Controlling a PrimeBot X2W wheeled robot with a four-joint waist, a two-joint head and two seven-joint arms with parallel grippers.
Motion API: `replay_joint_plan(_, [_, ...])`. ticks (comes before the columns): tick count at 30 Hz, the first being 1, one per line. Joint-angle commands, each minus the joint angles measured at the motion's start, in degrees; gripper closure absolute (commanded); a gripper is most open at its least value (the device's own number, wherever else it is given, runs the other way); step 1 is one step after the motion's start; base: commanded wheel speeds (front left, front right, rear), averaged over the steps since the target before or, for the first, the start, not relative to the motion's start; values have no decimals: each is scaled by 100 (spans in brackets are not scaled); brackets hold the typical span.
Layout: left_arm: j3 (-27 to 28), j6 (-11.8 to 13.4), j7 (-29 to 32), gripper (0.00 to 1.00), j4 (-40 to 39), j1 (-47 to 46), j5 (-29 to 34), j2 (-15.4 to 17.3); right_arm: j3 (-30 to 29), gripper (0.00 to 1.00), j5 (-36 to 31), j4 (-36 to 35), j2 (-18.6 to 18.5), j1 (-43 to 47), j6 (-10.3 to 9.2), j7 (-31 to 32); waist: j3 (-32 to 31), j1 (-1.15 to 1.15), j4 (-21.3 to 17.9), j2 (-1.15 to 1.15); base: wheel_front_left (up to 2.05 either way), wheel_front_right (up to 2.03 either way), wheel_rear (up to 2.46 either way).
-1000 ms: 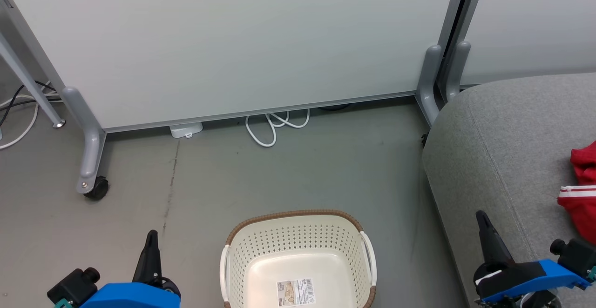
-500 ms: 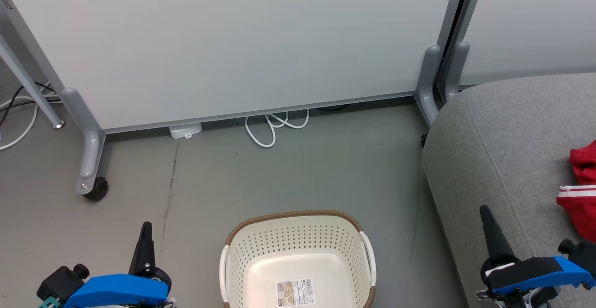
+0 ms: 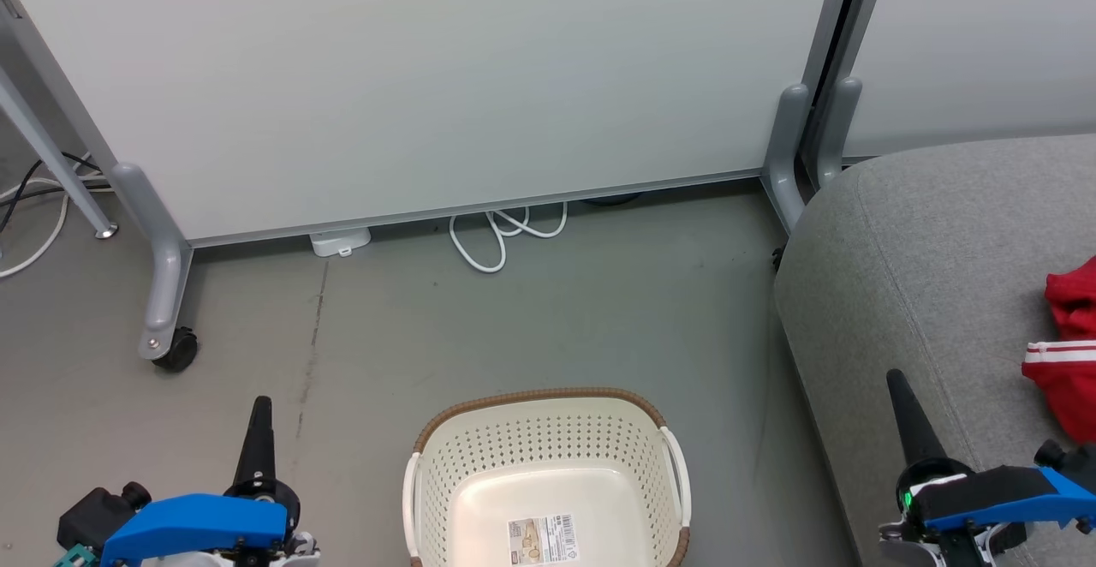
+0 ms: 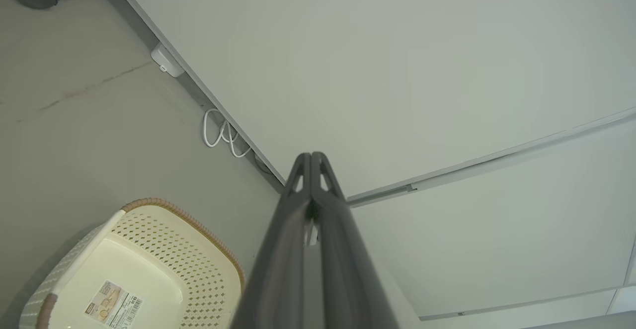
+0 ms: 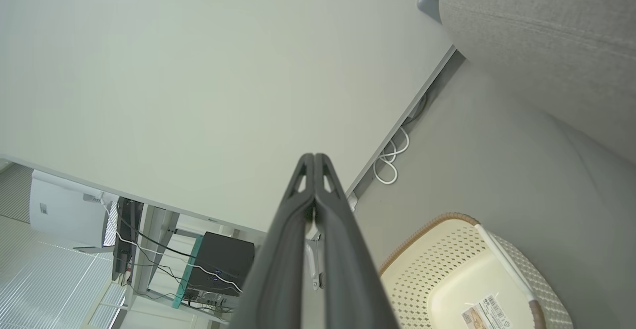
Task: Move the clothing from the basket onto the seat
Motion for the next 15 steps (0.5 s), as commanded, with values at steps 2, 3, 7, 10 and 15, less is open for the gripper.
replay_joint_plan(2, [71,-10,64,100,-92,-165,-210,5,-24,100,248,-70,-23,-141,2,44,-2,0,-2,0,0,0,0])
replay_joint_plan(3, [79,-10,73,100,-97,-172,-261,3,-27,100,302,-71,-23,-144,2,55,-2,0,-3,0,0,0,0])
replay_joint_plan(7, [111,-10,130,100,-118,-177,-466,-5,-39,100,535,-72,-24,-149,2,90,-5,0,-6,0,0,0,0])
replay_joint_plan(10, [139,-11,179,100,-137,-192,-609,-9,-46,100,693,-72,-24,-159,2,116,-7,0,-8,0,0,0,0])
replay_joint_plan(15, [177,-12,229,100,-161,-218,-802,-16,-57,100,912,-73,-25,-175,2,150,-10,0,-11,0,0,0,0])
